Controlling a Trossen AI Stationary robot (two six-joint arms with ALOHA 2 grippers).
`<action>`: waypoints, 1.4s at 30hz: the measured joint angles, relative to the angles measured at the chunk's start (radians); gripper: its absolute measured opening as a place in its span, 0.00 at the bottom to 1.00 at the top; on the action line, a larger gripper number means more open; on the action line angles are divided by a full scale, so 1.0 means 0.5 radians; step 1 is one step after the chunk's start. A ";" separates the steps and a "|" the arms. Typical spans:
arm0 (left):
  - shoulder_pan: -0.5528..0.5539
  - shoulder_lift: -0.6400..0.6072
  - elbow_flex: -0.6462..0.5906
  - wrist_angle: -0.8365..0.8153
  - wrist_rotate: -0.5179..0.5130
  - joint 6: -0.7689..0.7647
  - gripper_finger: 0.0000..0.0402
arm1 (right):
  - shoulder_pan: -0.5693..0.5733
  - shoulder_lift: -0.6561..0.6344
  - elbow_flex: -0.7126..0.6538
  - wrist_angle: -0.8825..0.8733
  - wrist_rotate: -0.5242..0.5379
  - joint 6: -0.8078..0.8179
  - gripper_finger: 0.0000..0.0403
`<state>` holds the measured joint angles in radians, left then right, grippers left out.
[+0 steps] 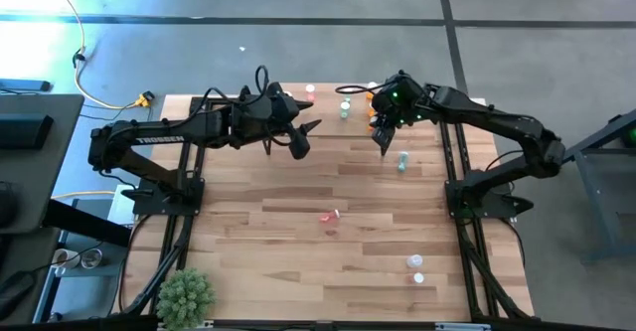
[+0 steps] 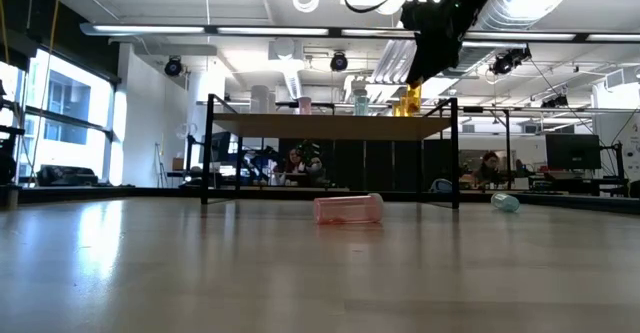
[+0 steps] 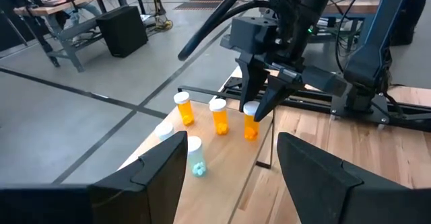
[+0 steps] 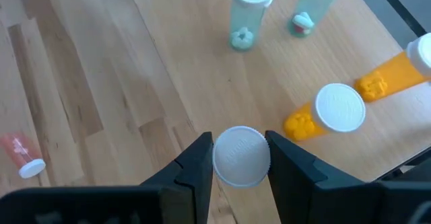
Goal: Pick and place medicine bottles onto shelf by color
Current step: Put the yellow pill bottle on the shelf aligned with the other yellow pill bottles, then put the bottom pink pill bottle on the shelf aligned with the other pink pill bottle
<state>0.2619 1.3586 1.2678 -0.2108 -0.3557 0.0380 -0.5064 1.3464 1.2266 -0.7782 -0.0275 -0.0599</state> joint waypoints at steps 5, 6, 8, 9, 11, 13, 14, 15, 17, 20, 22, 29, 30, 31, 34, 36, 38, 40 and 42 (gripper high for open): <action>0.000 0.002 0.000 -0.004 0.000 0.000 0.54 | 0.000 0.028 0.000 -0.001 0.000 -0.009 0.27; 0.000 0.002 0.000 -0.005 0.000 0.000 0.54 | 0.000 0.043 0.000 -0.002 0.001 -0.008 0.27; 0.000 0.002 0.000 -0.005 0.001 0.000 0.54 | 0.000 0.062 0.000 0.010 0.001 -0.008 0.27; 0.000 0.002 0.000 -0.005 0.001 0.000 0.54 | 0.000 0.065 0.001 0.011 0.001 -0.006 0.27; 0.000 0.002 0.000 -0.005 0.001 0.000 0.54 | 0.000 0.065 0.001 0.010 0.002 0.010 0.27; 0.000 0.002 0.000 -0.005 0.001 0.000 0.54 | 0.000 0.066 0.001 0.011 0.002 0.015 0.27; 0.000 0.002 -0.001 -0.005 0.001 0.000 0.54 | 0.000 0.066 0.001 0.010 0.002 0.015 0.27; 0.000 0.002 0.000 -0.006 0.001 0.000 0.54 | 0.000 0.066 0.001 0.010 0.002 0.015 0.27; 0.000 0.002 -0.001 -0.006 0.001 0.000 0.54 | 0.000 0.066 0.001 0.010 0.002 0.015 0.27; 0.000 0.002 0.000 -0.006 0.001 0.000 0.54 | 0.000 0.066 0.001 0.010 0.002 0.015 0.27; 0.000 0.002 -0.001 -0.006 0.003 0.000 0.54 | 0.000 0.066 0.002 0.010 0.002 0.015 0.27; 0.000 0.002 -0.001 -0.006 0.008 0.000 0.54 | 0.000 0.068 0.002 0.009 0.003 0.036 0.30; 0.000 0.002 -0.001 -0.006 0.008 0.000 0.54 | 0.000 0.068 0.002 0.009 0.003 0.037 0.31; 0.000 0.002 -0.001 -0.006 0.008 0.000 0.54 | 0.000 0.069 0.002 0.004 0.004 0.037 0.33; 0.000 0.002 -0.001 -0.006 0.008 0.000 0.54 | 0.000 0.074 0.002 -0.005 0.004 0.054 0.37; 0.000 0.002 0.000 -0.006 0.008 0.000 0.54 | 0.001 0.073 0.002 0.005 0.004 0.069 0.40; 0.000 0.002 -0.001 -0.006 0.008 0.000 0.54 | 0.001 0.073 0.002 0.006 0.004 0.069 0.42; 0.000 0.002 -0.001 -0.005 0.008 0.000 0.54 | 0.001 0.073 0.002 0.009 0.004 0.068 0.43; 0.000 0.002 -0.001 -0.006 0.008 0.000 0.54 | 0.001 0.073 0.003 0.010 0.004 0.068 0.44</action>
<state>0.2619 1.3594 1.2675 -0.2138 -0.3519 0.0380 -0.5060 1.3830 1.2282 -0.7733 -0.0257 -0.0257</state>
